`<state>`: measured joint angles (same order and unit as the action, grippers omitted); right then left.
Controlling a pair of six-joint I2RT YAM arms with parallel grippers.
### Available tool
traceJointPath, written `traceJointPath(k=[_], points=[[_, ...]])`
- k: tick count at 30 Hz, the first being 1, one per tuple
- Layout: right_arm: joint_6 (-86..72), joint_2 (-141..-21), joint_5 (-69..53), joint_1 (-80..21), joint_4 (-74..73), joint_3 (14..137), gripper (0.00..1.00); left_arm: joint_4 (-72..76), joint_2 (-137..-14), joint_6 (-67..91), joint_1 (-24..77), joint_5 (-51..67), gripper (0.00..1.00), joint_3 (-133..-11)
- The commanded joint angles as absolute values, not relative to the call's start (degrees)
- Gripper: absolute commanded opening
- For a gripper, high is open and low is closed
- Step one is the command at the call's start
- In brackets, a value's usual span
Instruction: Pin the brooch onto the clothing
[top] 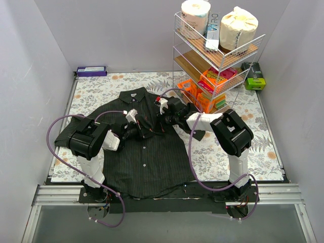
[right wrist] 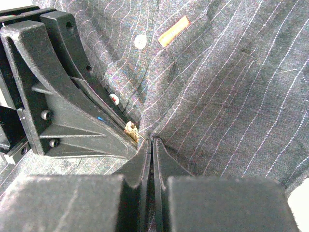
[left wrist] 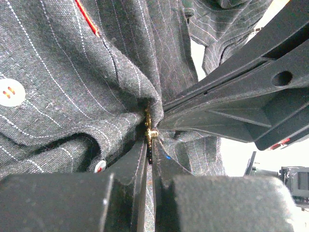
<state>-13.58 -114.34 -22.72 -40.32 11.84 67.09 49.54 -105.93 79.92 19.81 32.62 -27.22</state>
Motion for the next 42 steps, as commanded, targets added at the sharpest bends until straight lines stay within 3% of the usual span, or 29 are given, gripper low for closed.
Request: traceJointPath(k=[1,13,17,20,24,28,34,35,42], points=[[-13.62,-111.45,-20.74,-40.08,12.83,65.74,0.01,36.83,-108.72,77.52,19.34,32.70,0.00,-23.73],[-13.10,-107.85,-20.66,-39.99,11.43,65.13,0.01,37.00,-108.81,76.56,18.28,32.87,0.00,-23.11],[-11.69,-105.39,-20.22,-39.99,10.11,65.04,0.27,35.78,-107.76,75.94,18.28,32.61,0.00,-23.81],[-11.08,-103.36,-19.60,-39.99,8.79,64.60,0.39,34.55,-106.61,75.59,18.28,32.78,0.00,-24.43],[-10.20,-100.73,-18.55,-39.99,6.86,64.16,0.48,31.91,-103.11,74.97,18.28,32.00,0.23,-25.40],[-9.23,-97.83,-16.18,-39.99,4.66,63.28,0.54,26.82,-95.92,73.92,18.28,29.89,0.54,-26.28],[-8.35,-92.39,-12.49,-39.99,0.71,62.40,0.65,15.05,-85.27,72.60,18.11,23.83,0.81,-27.33],[-8.44,-91.68,-12.13,-39.99,0.44,62.23,0.68,11.29,-82.56,72.42,18.11,22.86,0.94,-27.86],[-8.53,-89.30,-10.11,-39.99,-1.84,60.91,0.72,-0.17,-72.62,72.77,16.79,19.34,0.98,-30.92]])
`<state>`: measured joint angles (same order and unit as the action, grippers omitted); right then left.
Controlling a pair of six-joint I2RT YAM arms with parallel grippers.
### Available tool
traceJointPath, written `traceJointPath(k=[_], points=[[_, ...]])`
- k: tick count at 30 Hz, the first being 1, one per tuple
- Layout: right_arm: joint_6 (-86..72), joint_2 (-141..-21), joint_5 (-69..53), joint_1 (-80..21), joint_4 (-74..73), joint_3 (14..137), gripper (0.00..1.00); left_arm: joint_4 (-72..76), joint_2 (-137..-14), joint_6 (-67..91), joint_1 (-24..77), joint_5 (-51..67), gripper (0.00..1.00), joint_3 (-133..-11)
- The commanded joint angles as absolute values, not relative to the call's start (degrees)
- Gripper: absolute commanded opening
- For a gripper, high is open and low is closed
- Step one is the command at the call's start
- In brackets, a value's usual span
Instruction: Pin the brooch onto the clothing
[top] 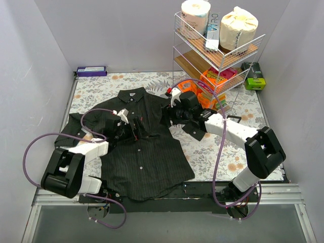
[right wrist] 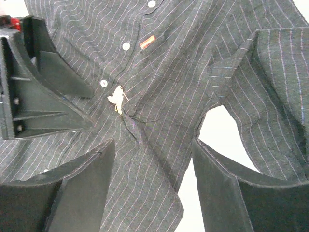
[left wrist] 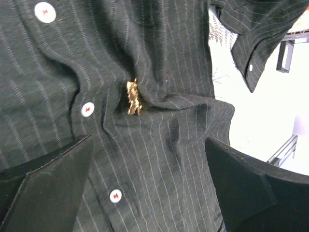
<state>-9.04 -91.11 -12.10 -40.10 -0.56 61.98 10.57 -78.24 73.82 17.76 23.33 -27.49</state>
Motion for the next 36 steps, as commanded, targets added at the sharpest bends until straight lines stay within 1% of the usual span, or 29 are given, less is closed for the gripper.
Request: traceJointPath(k=[1,6,9,13,14,18,22,24,25,26,28,29,31,32,33,36], points=[[-8.70,-89.91,-9.85,-39.99,-1.85,60.82,0.72,-2.26,-71.99,72.34,16.27,19.60,0.98,-31.72],[-8.26,-92.72,-8.18,-39.99,-1.06,61.08,0.72,-12.64,-71.45,67.16,11.44,20.30,0.98,-40.06],[-8.17,-95.27,-6.16,-39.99,-0.53,61.61,0.72,-14.85,-74.08,64.34,5.73,21.27,0.98,-45.51],[-8.79,-100.01,-4.58,-39.99,1.04,63.28,0.69,-15.73,-80.67,61.71,-1.65,21.97,0.98,-52.45],[-8.96,-100.72,-4.48,-39.99,1.58,63.63,0.68,-15.82,-83.64,61.44,-2.63,21.80,0.98,-53.25],[-9.40,-103.97,-2.64,-39.99,2.37,65.21,0.66,-15.82,-89.37,59.86,-7.29,22.24,0.98,-55.54],[-9.32,-107.74,-2.20,-39.99,1.93,67.50,0.63,-15.12,-92.72,57.66,-10.54,19.79,0.98,-55.64],[-9.32,-108.63,-2.37,-39.99,1.93,68.20,0.59,-14.07,-93.34,57.39,-11.33,19.51,0.98,-54.33],[-9.40,-109.50,-2.11,-39.99,1.93,68.46,0.56,-12.41,-93.69,57.31,-12.03,19.51,0.98,-53.71],[-9.40,-109.86,-1.76,-39.99,1.67,68.64,0.47,-11.70,-93.95,57.30,-12.30,19.69,0.98,-53.18],[-9.84,-110.91,-1.06,-39.82,1.15,69.26,0.37,-10.73,-95.53,56.95,-13.00,20.04,0.98,-52.47],[-10.02,-111.35,-0.79,-39.55,0.62,69.52,0.25,-10.64,-96.23,56.78,-13.09,19.60,0.98,-52.47],[-10.72,-111.88,-0.70,-38.68,0.09,69.70,0.13,-11.16,-97.55,56.60,-13.45,19.86,0.98,-53.52],[-10.90,-111.88,-0.44,-38.41,0.09,69.70,0.03,-11.08,-98.08,56.51,-13.71,20.21,0.98,-53.61],[-11.07,-111.80,-0.27,-37.63,0.09,69.70,0.01,-10.90,-98.09,56.69,-13.97,20.21,0.98,-53.53],[-11.34,-110.66,-0.26,-35.61,0.09,68.65,0.01,-10.28,-97.91,56.52,-14.41,20.13,0.98,-53.17]])
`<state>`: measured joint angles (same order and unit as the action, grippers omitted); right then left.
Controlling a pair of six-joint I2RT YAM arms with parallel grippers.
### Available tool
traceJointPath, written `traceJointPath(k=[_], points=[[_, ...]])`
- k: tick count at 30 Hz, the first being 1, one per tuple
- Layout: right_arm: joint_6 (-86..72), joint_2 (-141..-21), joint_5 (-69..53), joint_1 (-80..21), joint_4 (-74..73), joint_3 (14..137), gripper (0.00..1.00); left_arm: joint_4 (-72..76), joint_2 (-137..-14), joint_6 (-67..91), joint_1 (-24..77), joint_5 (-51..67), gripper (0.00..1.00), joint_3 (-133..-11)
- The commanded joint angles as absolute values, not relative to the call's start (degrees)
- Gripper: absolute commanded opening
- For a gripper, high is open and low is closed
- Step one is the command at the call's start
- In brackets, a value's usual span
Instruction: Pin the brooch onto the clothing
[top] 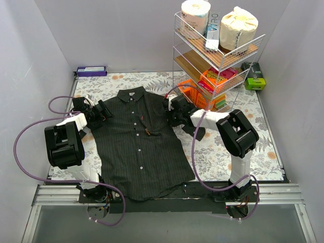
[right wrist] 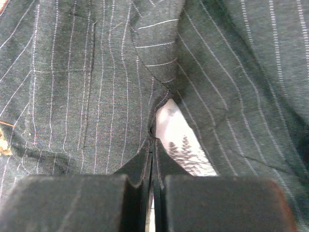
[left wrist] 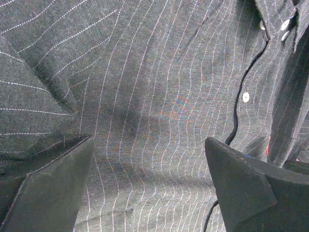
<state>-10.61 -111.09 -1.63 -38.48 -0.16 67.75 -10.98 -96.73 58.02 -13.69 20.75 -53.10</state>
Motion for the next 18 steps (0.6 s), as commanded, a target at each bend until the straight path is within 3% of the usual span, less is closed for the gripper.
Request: traceJointPath(k=[1,9,14,16,17,18], points=[[-11.25,-110.13,-0.26,-35.16,0.09,68.21,0.01,-10.28,-97.82,56.43,-14.50,19.95,0.98,-53.00],[-10.11,-108.72,-2.46,-31.90,-1.49,67.50,0.01,-8.88,-97.74,55.90,-14.50,21.79,0.98,-52.47],[-7.65,-106.88,-2.38,-31.90,-4.64,69.52,0.08,-7.47,-94.58,55.90,-14.41,22.41,0.98,-51.59],[-6.95,-104.87,-2.29,-31.90,-5.71,70.57,0.24,-7.03,-92.82,55.90,-14.07,21.97,0.98,-51.24],[-6.60,-104.07,-2.81,-31.90,-6.06,70.66,0.39,-6.60,-91.07,55.99,-13.89,21.71,0.98,-51.15],[-6.42,-103.28,-3.33,-32.08,-6.06,70.75,0.44,-6.50,-89.92,55.90,-13.54,21.53,0.98,-51.24]])
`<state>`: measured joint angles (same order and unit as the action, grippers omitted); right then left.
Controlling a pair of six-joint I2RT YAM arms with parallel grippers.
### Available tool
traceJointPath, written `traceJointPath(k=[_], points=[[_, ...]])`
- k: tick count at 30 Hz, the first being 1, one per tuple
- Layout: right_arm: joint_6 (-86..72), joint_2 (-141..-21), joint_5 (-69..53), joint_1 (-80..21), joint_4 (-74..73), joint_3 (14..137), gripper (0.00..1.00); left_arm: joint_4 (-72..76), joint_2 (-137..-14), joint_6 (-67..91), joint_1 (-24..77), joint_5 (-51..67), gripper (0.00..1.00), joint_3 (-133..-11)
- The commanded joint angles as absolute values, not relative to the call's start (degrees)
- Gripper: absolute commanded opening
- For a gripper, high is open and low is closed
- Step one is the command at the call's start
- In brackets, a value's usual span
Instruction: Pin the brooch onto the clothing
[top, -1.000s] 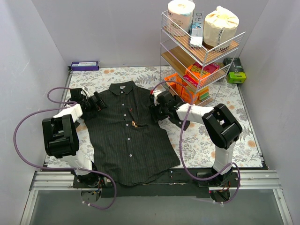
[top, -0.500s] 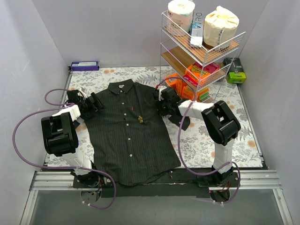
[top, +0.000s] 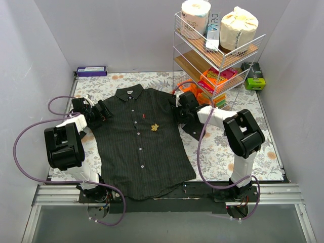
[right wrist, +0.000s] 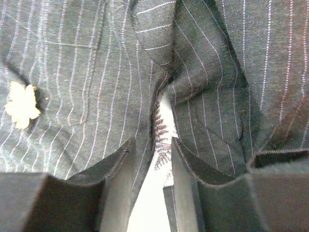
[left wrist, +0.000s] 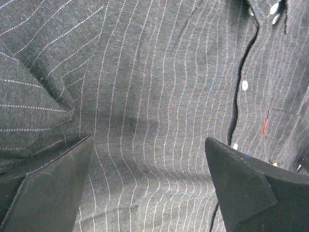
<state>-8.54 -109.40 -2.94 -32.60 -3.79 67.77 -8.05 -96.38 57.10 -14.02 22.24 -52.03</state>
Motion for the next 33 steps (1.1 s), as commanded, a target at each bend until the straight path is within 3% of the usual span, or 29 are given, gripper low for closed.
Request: traceJointPath(k=[1,6,19,33], points=[[-6.24,-102.05,-4.04,-32.17,-6.06,71.01,0.48,-6.07,-88.96,55.90,-12.75,21.27,0.98,-51.41],[-6.15,-101.34,-6.59,-33.75,-5.54,73.56,0.55,-4.66,-85.69,56.51,-9.32,19.51,0.98,-53.00],[-9.93,-118.37,-15.47,-31.20,-2.72,86.57,0.56,-0.35,-98.86,62.93,-9.58,26.02,0.98,-55.02],[-8.70,-125.42,0.69,-29.18,-6.86,88.86,0.56,-0.53,-110.55,60.91,-10.99,22.15,0.98,-60.38]])
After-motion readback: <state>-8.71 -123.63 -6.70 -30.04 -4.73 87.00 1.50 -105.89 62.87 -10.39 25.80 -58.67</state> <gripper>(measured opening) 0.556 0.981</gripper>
